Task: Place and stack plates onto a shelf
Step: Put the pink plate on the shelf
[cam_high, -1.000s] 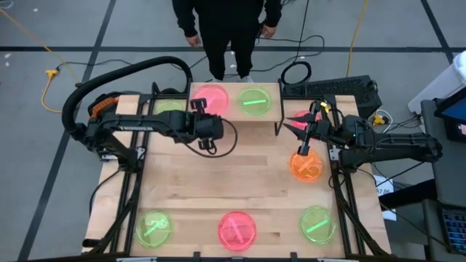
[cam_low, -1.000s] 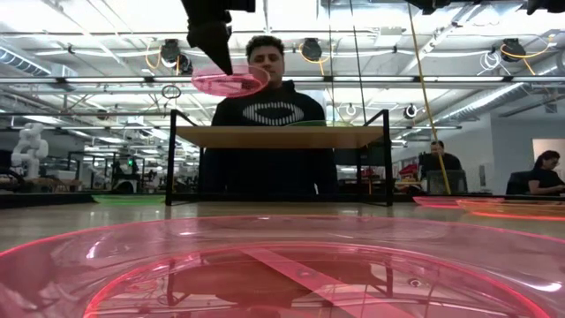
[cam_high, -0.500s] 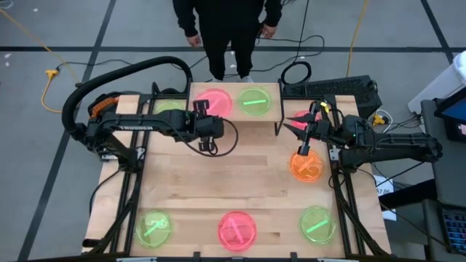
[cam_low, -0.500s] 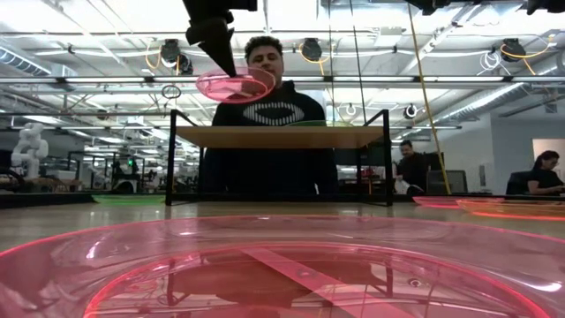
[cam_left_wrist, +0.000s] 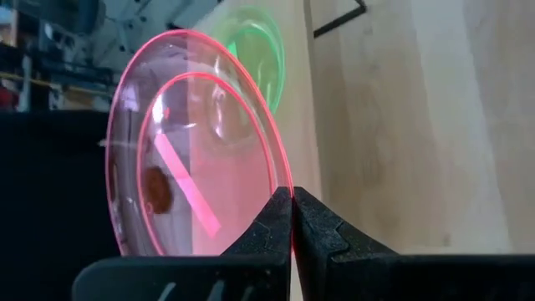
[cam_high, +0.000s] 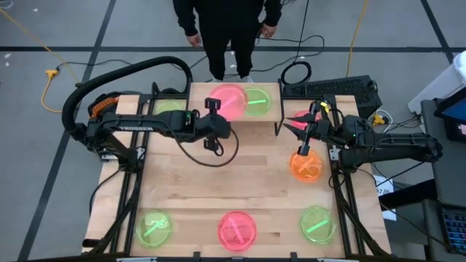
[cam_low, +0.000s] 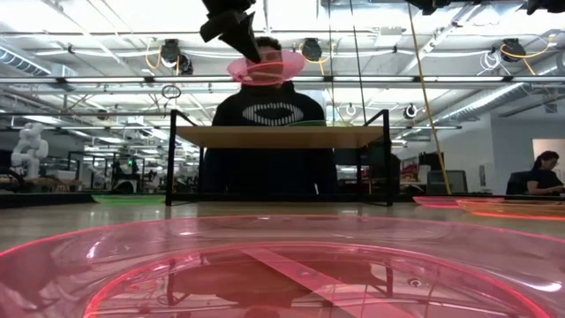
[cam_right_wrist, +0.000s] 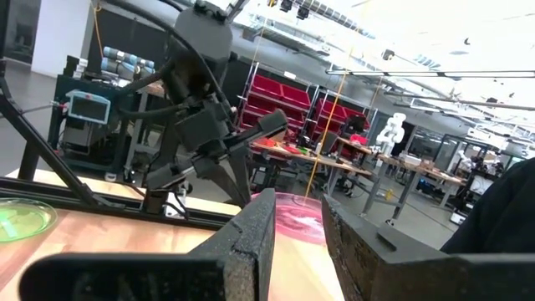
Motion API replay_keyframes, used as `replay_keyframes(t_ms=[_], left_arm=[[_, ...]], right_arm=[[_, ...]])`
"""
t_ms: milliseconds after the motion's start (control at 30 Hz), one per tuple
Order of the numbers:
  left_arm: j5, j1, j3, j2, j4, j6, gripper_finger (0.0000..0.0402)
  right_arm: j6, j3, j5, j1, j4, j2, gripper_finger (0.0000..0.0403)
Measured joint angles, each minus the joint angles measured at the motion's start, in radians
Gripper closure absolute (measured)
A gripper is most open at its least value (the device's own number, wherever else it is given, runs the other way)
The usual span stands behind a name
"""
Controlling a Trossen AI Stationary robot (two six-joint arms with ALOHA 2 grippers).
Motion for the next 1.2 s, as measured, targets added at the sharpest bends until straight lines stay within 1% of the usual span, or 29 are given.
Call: replay_keyframes(t_ms=[167, 233, 433, 533, 667, 833, 1000, 1200], left_arm=[[-0.001, 0.050, 0.000, 0.000, -0.083, -0.064, 0.0402], [0.014, 0.076, 0.000, 0.000, -0.103, -0.080, 0.0401], [0.047, 0.138, -0.035, 0.002, -0.113, -0.094, 0.0401], [0.082, 0.163, -0.074, 0.001, -0.080, -0.081, 0.0401], [0.084, 0.188, -0.151, 0.002, -0.026, -0.064, 0.0402], [0.085, 0.216, -0.213, 0.002, 0.012, -0.054, 0.0401], [0.086, 0.218, -0.228, 0.002, 0.027, -0.043, 0.0401], [0.133, 0.203, -0.229, 0.002, 0.078, -0.009, 0.0390]], right_arm=[[-0.011, 0.000, 0.000, 0.000, 0.008, 0.000, 0.0316], [-0.011, 0.000, 0.000, 0.000, 0.008, 0.000, 0.0316], [-0.006, 0.000, 0.000, 0.000, 0.006, 0.000, 0.0316], [-0.005, 0.000, 0.000, 0.000, 0.002, 0.000, 0.0316], [-0.004, 0.000, 0.000, 0.000, 0.002, 0.000, 0.0316], [-0.002, 0.000, 0.000, 0.000, 0.000, 0.001, 0.0316], [0.000, 0.000, 0.000, 0.000, -0.001, 0.001, 0.0316], [0.000, 0.000, 0.000, 0.000, -0.007, 0.002, 0.0316]])
